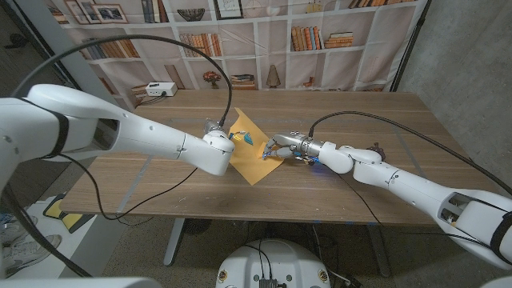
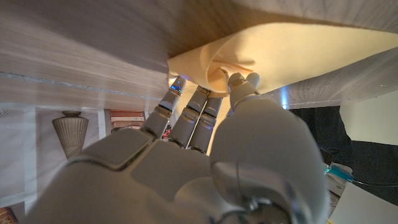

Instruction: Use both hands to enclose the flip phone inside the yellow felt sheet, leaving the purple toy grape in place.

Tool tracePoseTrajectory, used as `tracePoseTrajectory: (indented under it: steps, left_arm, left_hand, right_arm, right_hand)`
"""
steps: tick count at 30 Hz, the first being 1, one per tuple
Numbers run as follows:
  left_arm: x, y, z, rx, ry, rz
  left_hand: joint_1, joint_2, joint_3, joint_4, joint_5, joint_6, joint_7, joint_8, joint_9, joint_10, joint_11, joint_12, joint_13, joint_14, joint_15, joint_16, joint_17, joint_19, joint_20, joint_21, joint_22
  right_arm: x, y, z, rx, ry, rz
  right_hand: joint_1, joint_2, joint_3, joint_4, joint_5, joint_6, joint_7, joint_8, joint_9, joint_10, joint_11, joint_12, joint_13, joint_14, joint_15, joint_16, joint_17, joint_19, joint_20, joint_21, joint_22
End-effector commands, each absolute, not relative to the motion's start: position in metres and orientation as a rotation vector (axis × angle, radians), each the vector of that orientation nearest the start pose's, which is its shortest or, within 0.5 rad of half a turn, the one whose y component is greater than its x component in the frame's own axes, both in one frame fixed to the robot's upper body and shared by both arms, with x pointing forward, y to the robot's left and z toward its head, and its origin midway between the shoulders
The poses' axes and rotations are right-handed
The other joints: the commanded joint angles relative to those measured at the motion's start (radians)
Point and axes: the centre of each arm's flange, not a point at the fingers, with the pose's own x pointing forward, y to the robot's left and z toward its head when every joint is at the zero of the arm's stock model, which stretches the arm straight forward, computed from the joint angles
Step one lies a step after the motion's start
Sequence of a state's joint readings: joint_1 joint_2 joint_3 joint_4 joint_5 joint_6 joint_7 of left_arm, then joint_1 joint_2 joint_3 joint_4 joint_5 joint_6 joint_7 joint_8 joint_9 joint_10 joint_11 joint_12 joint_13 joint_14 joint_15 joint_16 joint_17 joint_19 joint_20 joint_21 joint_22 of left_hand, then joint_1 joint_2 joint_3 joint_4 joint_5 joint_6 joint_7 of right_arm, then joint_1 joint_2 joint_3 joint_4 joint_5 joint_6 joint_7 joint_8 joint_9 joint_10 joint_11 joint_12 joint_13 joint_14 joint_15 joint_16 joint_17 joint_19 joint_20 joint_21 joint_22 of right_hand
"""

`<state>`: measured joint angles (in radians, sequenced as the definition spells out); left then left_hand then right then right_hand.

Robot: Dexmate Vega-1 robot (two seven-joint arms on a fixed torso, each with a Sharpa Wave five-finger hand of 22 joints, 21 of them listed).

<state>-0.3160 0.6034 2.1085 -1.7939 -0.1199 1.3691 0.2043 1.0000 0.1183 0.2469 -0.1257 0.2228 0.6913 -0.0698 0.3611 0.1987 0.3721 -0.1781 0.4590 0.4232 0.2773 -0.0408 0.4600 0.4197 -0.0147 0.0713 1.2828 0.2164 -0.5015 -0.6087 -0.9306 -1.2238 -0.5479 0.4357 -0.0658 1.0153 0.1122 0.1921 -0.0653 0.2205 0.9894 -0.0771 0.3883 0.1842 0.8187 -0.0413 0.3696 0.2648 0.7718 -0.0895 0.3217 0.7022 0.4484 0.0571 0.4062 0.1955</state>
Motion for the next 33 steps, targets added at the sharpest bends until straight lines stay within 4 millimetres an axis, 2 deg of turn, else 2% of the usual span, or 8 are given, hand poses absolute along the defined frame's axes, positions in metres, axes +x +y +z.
tracePoseTrajectory:
  steps: [1, 6, 12, 15, 20, 25, 29, 33]
  left_arm:
    - [0.613, 0.176, 0.009, 1.941, 0.151, 0.234]
    - [0.609, 0.175, 0.022, 1.853, 0.209, 0.124]
    - [0.603, 0.176, 0.03, 1.839, 0.187, 0.103]
    - [0.606, 0.176, 0.025, 1.868, 0.21, 0.101]
    - [0.613, 0.169, 0.011, 1.963, 0.233, 0.15]
    - [0.618, 0.171, 0.002, 1.992, 0.185, 0.219]
    - [0.618, 0.171, -0.001, 2.017, 0.124, 0.29]
    - [0.616, 0.171, 0.002, 2.0, 0.065, 0.32]
  left_hand:
    - [-0.173, -0.058, -0.096, 0.089, 0.013, 0.004, -0.15, -0.119, -0.003, -0.089, 0.025, -0.04, 0.019, -0.073, -0.036, -0.015, 0.028, -0.068, 0.038, 0.002, -0.009]
    - [-0.396, -0.009, -0.187, 0.243, 0.064, -0.086, -0.136, -0.171, 0.001, -0.156, 0.064, -0.071, 0.031, -0.151, 0.005, -0.041, 0.035, -0.157, 0.056, 0.003, 0.01]
    - [-0.418, -0.071, -0.226, 0.236, 0.052, -0.129, -0.072, -0.177, -0.001, -0.174, 0.092, -0.079, 0.033, -0.176, 0.031, -0.05, 0.033, -0.217, 0.08, 0.0, 0.021]
    - [-0.408, -0.105, -0.239, 0.221, 0.051, -0.147, -0.052, -0.178, -0.001, -0.173, 0.096, -0.079, 0.034, -0.174, 0.036, -0.05, 0.03, -0.216, 0.08, 0.004, 0.024]
    - [-0.27, -0.157, -0.231, 0.133, 0.079, -0.091, -0.068, -0.145, 0.002, -0.147, 0.074, -0.067, 0.038, -0.146, 0.019, -0.036, 0.023, -0.176, 0.075, 0.027, 0.029]
    - [-0.063, -0.078, -0.148, 0.028, 0.096, 0.195, -0.14, -0.07, 0.0, -0.01, 0.004, -0.014, 0.042, -0.029, -0.065, 0.009, 0.015, -0.069, 0.013, 0.083, 0.015]
    - [0.061, -0.012, -0.072, -0.031, 0.029, 0.433, -0.082, 0.021, 0.011, 0.072, -0.012, 0.012, 0.043, 0.037, -0.109, 0.028, 0.017, -0.008, -0.018, 0.114, -0.009]
    - [0.071, 0.004, -0.059, -0.027, 0.013, 0.421, -0.079, 0.023, 0.018, 0.089, -0.018, 0.017, 0.045, 0.056, -0.115, 0.037, 0.025, 0.001, -0.022, 0.121, -0.012]
  right_arm:
    - [0.649, -0.125, -0.058, -1.474, -0.868, 0.511]
    - [0.649, -0.123, -0.057, -1.477, -0.876, 0.508]
    - [0.65, -0.122, -0.056, -1.472, -0.885, 0.504]
    - [0.65, -0.122, -0.055, -1.468, -0.889, 0.503]
    - [0.652, -0.123, -0.053, -1.464, -0.886, 0.502]
    - [0.654, -0.124, -0.052, -1.467, -0.879, 0.502]
    - [0.655, -0.125, -0.052, -1.471, -0.877, 0.502]
    - [0.657, -0.125, -0.052, -1.484, -0.88, 0.504]
  right_hand:
    - [-0.022, 0.025, 0.008, 0.001, -0.002, 0.061, 0.065, 0.002, 0.004, 0.009, 0.0, -0.002, 0.0, 0.009, -0.09, 0.008, 0.005, -0.002, -0.003, 0.006, 0.003]
    - [-0.019, 0.023, 0.011, -0.005, -0.002, 0.06, 0.063, 0.0, 0.004, 0.009, -0.002, -0.004, 0.001, 0.008, -0.09, 0.009, 0.007, -0.001, -0.004, 0.007, 0.003]
    - [-0.018, 0.022, 0.015, -0.009, -0.002, 0.059, 0.063, -0.002, 0.004, 0.009, -0.002, -0.006, 0.001, 0.006, -0.091, 0.008, 0.007, -0.002, -0.004, 0.007, 0.003]
    - [-0.018, 0.022, 0.017, -0.01, -0.003, 0.061, 0.062, -0.003, 0.004, 0.01, -0.002, -0.007, 0.001, 0.006, -0.089, 0.008, 0.007, -0.002, -0.005, 0.007, 0.003]
    - [-0.023, 0.023, 0.018, -0.01, -0.003, 0.061, 0.062, -0.004, 0.004, 0.01, -0.002, -0.009, 0.002, 0.006, -0.091, 0.01, 0.01, -0.002, -0.005, 0.007, 0.003]
    - [-0.025, 0.023, 0.018, -0.01, -0.004, 0.061, 0.062, -0.005, 0.005, 0.011, -0.003, -0.009, 0.003, 0.006, -0.09, 0.011, 0.011, -0.001, -0.006, 0.007, 0.003]
    - [-0.028, 0.023, 0.019, -0.011, -0.005, 0.061, 0.063, -0.007, 0.005, 0.012, -0.003, -0.01, 0.004, 0.006, -0.091, 0.012, 0.012, -0.002, -0.004, 0.007, 0.003]
    - [-0.028, 0.023, 0.021, -0.013, -0.005, 0.062, 0.062, -0.007, 0.005, 0.013, -0.004, -0.011, 0.004, 0.006, -0.092, 0.012, 0.013, -0.002, -0.004, 0.007, 0.003]
